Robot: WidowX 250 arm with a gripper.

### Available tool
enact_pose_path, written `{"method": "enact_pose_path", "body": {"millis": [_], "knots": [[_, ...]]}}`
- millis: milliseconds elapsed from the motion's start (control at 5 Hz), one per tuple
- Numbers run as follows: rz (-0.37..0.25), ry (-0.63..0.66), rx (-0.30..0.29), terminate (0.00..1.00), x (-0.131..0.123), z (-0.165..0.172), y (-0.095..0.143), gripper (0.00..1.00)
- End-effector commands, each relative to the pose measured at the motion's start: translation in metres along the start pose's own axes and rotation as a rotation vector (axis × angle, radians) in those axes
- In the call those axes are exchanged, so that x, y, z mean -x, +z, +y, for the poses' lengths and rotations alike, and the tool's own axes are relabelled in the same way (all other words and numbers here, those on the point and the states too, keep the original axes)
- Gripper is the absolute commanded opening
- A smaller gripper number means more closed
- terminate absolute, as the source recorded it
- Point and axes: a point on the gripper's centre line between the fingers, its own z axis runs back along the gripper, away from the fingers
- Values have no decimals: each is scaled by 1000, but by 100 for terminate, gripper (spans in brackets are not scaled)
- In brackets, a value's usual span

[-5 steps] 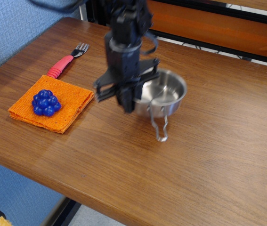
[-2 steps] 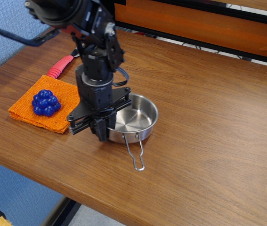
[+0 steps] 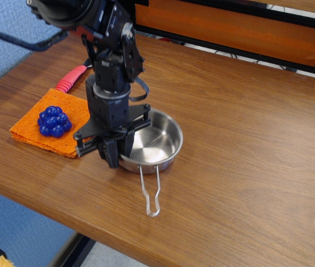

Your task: Move the vessel and place it next to the orange cloth

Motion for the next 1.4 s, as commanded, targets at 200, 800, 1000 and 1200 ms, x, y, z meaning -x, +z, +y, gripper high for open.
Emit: {"method": "enact_pose_path", "body": {"millis": [200,800,1000,1200], "knots": [[-155,-92,-80,0,-15,-27,68,100],[-234,-567,36,0,52,-100,105,100],[-243,-699,77,0,78,-119,112,100],[-237,-765,94,0,94,-128,116,100]]}}
